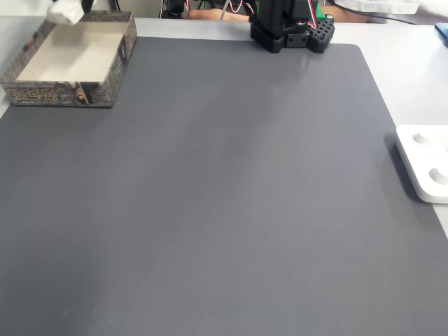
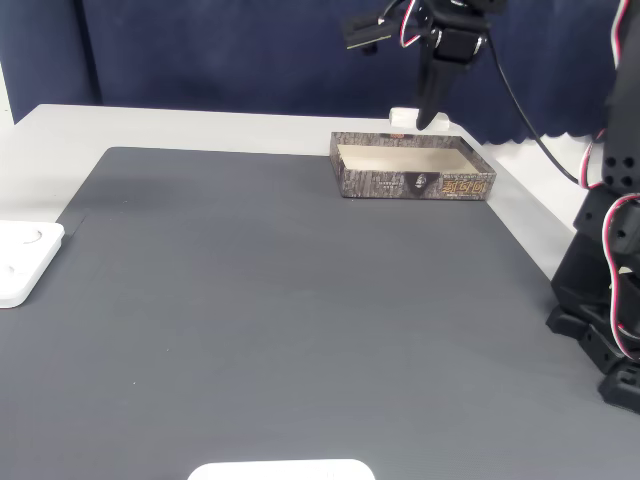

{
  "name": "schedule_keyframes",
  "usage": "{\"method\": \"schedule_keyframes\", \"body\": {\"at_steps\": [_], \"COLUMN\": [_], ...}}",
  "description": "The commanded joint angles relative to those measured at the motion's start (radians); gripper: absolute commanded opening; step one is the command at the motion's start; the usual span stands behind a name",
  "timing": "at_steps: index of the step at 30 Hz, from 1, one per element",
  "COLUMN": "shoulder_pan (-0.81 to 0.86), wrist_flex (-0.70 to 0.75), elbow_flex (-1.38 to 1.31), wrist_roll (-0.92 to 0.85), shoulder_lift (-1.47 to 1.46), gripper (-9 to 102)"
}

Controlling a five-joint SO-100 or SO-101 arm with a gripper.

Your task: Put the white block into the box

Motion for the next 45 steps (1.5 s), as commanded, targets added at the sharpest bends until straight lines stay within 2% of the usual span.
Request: {"method": "schedule_keyframes", "body": {"at_steps": [1,22,45], "shoulder_pan": [0.005,-0.023,-0.003], "wrist_flex": [-0.009,-0.005,-0.008], "elbow_flex": [-0.110,-0.233,-0.238], "wrist_roll": [0.031,0.075,0.048], "shoulder_lift": [-0.014,-0.256,-0.279], "gripper": [-2,-2,-1]}}
